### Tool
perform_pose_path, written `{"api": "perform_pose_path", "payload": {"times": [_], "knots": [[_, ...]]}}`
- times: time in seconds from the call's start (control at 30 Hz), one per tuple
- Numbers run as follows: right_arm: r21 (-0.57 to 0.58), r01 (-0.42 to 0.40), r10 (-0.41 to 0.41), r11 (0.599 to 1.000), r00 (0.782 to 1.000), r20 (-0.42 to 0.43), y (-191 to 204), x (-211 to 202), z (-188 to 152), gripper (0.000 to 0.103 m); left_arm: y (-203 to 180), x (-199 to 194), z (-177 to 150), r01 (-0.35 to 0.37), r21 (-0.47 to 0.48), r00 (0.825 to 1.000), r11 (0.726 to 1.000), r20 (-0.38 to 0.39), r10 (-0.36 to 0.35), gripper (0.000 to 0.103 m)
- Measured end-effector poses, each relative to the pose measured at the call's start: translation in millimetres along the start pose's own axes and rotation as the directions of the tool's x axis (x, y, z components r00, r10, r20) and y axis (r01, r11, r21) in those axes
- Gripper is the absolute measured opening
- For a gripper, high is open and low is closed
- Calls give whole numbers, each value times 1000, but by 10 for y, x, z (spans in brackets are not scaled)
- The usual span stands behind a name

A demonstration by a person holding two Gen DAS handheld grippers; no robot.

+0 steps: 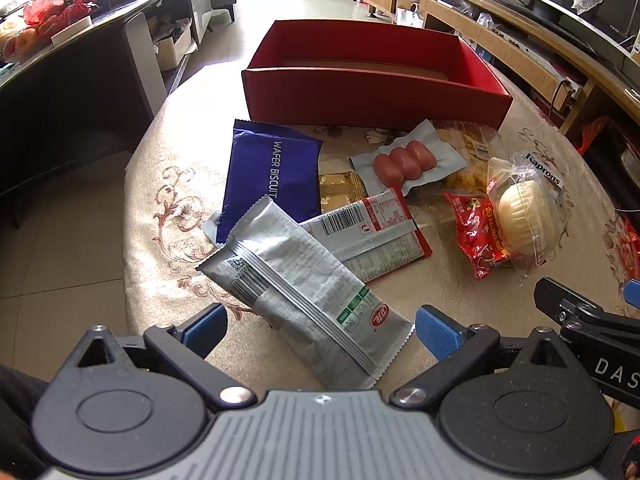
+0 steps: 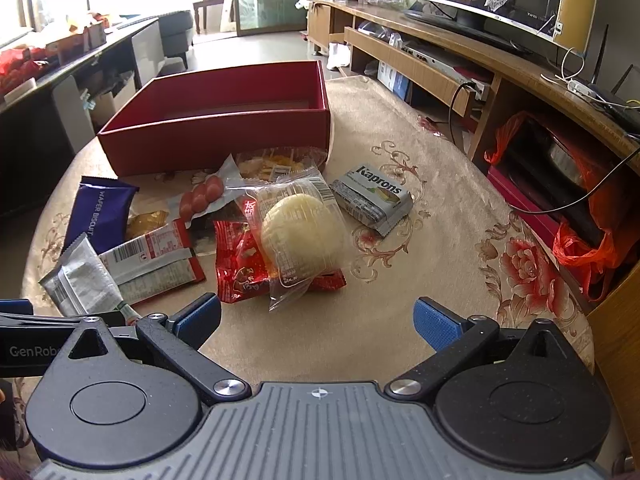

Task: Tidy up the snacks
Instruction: 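Move both tools toward the snacks on the table, then grasp the silver snack pouch with the left tool while the right tool grasps the wrapped bun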

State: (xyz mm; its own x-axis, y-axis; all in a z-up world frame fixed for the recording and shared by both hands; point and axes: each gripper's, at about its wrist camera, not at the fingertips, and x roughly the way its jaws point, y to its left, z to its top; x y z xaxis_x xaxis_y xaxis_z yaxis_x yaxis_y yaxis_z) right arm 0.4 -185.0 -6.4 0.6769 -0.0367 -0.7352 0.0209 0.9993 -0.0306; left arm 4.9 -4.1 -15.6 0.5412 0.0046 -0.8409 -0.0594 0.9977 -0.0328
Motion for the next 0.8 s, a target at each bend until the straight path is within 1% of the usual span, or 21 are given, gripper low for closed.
{"api": "perform_pose_path", "payload": {"times": [0.23,0.5,0.57,0.63,0.73,0.8], "knots": [[0,1,-1,1000,1000,-21,9,52,1,103,7,55,4,-5,-14,1000,1000,-22,5,95],[-32,11,-12,999,999,-38,102,173,59,103,72,210,36,-14,-99,996,995,-92,4,91],[-39,11,-13,999,999,-40,105,201,97,103,87,233,60,0,-125,995,992,-100,-12,91],[-21,-7,6,1000,999,-44,57,203,141,103,91,257,93,11,-149,994,989,-103,-26,92],[32,-44,45,999,998,-42,-37,162,188,103,77,335,139,0,-190,994,982,-111,-21,92],[40,-44,45,998,999,-25,-70,131,216,103,51,412,151,-10,-208,991,978,-131,-18,92]]}}
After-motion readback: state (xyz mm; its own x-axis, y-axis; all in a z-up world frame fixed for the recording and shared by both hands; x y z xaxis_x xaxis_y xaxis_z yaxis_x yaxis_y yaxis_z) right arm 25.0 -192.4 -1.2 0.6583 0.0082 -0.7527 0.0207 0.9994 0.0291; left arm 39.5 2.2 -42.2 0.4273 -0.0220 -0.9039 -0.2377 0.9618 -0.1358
